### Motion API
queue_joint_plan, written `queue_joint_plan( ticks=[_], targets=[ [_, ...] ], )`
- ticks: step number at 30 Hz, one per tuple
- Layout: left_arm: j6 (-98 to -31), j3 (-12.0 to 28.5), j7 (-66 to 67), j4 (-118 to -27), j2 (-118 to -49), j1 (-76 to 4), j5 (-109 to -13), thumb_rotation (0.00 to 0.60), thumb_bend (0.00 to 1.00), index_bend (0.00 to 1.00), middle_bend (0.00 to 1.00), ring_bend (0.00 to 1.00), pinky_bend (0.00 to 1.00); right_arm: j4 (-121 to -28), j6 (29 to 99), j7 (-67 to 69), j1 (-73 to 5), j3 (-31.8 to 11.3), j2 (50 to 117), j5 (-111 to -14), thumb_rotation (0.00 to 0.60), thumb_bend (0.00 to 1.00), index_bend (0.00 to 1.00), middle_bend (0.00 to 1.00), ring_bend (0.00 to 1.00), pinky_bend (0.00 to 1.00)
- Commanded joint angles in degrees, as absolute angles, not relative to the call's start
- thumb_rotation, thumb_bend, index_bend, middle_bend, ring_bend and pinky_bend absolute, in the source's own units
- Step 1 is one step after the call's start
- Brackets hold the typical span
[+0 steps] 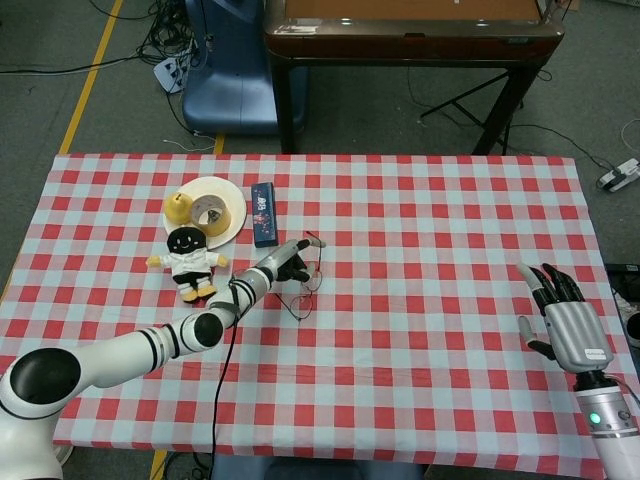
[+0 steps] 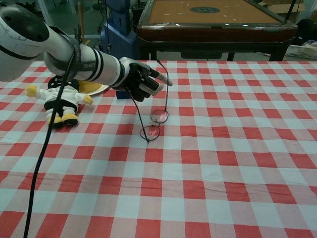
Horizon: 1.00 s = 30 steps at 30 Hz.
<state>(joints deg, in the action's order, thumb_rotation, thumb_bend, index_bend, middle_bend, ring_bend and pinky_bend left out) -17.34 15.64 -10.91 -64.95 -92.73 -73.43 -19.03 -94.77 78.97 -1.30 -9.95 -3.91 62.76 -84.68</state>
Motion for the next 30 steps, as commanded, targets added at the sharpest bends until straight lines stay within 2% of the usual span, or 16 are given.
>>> queue_joint_plan(
  ticks=[1,12,30],
  targets=[
    [-15.78,15.80,-12.44,-65.17,-92.65,-73.77,-19.12,0.600,0.66,0.27,0.99,0.97,0.96,-94.73,79.12,-1.28,-9.80,-3.89,62.73,-84.59,0.600,0.43,0.00,0.13,0.00,0.08],
    [-13.57,14.84,-15.63,-66.24,-91.18,-72.69,-22.94,0.600,0.66,0.35,0.99,0.97,0.96,-94.49,78.92,-1.12,-9.96,-3.93,63.07,-84.75,0.600,0.43,0.00,0.13,0.00,0.08],
    [-10.70,9.94,-17.18,-74.15,-81.15,-65.31,-33.63,0.600,0.66,0.35,0.98,0.97,0.96,-95.27,78.43,-2.08,-10.60,-3.98,63.44,-85.27,0.600,0.43,0.00,0.13,0.00,0.08]
  ],
)
